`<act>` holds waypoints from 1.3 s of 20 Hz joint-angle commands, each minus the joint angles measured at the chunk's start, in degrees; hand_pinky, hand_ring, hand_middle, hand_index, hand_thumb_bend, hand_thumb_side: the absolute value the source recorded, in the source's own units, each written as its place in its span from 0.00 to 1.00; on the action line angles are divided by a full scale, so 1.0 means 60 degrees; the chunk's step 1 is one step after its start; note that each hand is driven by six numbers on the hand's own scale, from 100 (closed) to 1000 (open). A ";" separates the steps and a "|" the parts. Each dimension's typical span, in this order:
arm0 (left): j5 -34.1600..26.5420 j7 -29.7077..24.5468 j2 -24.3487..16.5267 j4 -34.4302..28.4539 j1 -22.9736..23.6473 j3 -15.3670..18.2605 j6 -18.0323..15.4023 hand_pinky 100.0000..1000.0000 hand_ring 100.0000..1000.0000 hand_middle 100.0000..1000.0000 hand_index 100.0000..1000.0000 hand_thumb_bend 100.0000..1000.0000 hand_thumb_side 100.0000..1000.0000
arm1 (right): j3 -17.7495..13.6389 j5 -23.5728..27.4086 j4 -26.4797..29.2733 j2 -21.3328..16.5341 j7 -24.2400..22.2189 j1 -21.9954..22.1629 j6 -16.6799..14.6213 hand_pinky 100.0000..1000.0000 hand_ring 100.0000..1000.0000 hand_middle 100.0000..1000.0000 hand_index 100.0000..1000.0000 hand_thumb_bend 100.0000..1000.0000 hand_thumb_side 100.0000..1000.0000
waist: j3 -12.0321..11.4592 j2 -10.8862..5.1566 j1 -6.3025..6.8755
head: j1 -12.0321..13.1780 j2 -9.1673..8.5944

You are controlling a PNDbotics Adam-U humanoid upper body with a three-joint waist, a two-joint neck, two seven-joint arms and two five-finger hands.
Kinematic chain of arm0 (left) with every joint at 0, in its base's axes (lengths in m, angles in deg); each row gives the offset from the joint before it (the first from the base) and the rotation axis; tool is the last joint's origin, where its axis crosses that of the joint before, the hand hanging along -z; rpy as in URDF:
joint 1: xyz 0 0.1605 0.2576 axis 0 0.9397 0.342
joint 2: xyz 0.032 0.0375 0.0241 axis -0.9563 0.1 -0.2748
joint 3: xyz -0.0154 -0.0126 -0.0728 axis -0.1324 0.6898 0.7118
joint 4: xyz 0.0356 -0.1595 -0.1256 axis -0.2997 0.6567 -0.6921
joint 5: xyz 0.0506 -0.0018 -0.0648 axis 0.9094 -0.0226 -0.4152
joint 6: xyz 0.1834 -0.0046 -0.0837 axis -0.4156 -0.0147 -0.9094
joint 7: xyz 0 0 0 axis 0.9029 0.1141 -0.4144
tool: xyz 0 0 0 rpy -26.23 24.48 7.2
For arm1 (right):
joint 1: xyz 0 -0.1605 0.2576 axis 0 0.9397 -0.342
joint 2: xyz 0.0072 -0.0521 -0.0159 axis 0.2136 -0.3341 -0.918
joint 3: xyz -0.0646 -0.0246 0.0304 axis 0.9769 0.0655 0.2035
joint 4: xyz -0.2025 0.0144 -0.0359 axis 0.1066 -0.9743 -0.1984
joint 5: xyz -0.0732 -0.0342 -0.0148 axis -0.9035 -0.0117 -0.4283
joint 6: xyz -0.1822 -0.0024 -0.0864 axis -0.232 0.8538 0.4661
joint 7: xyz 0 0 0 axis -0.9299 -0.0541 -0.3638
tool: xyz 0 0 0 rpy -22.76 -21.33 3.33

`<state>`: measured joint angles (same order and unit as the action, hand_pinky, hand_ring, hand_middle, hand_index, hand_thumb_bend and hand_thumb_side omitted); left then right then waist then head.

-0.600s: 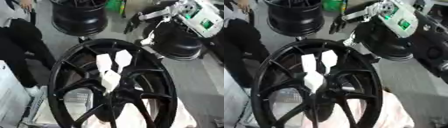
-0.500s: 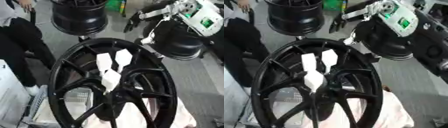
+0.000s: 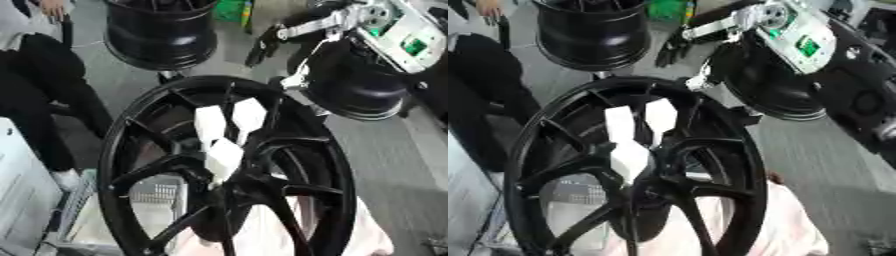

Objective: Pull the pin out of the wheel hub.

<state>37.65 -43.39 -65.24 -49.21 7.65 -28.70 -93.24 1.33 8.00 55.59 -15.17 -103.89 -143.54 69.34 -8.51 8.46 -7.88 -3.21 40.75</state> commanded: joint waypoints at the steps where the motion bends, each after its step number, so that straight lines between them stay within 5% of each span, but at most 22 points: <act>1: 0.0050 0.0051 -0.0257 -0.0158 -0.0123 0.0120 -0.0013 0.74 0.95 0.73 0.79 0.01 0.66 | 0.0072 0.0113 0.0225 -0.0143 -0.0144 -0.0230 -0.0222 0.88 0.87 0.81 0.88 0.14 0.39 | 0.0000 -0.0173 0.0069 | -0.0016 0.0056; 26: 0.0041 0.0032 -0.0209 -0.0158 -0.0161 0.0135 0.0003 0.74 0.95 0.72 0.79 0.02 0.66 | 0.0483 0.0145 0.0589 -0.0143 -0.0144 0.0137 -0.0238 0.89 0.89 0.82 0.90 0.20 0.41 | -0.0108 -0.0197 0.0020 | -0.0055 0.0318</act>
<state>37.69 -43.23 -65.26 -49.21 7.40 -28.38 -93.24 5.07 9.36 58.64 -14.97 -103.78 -141.79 69.07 -9.19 8.14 -8.21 -3.33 42.30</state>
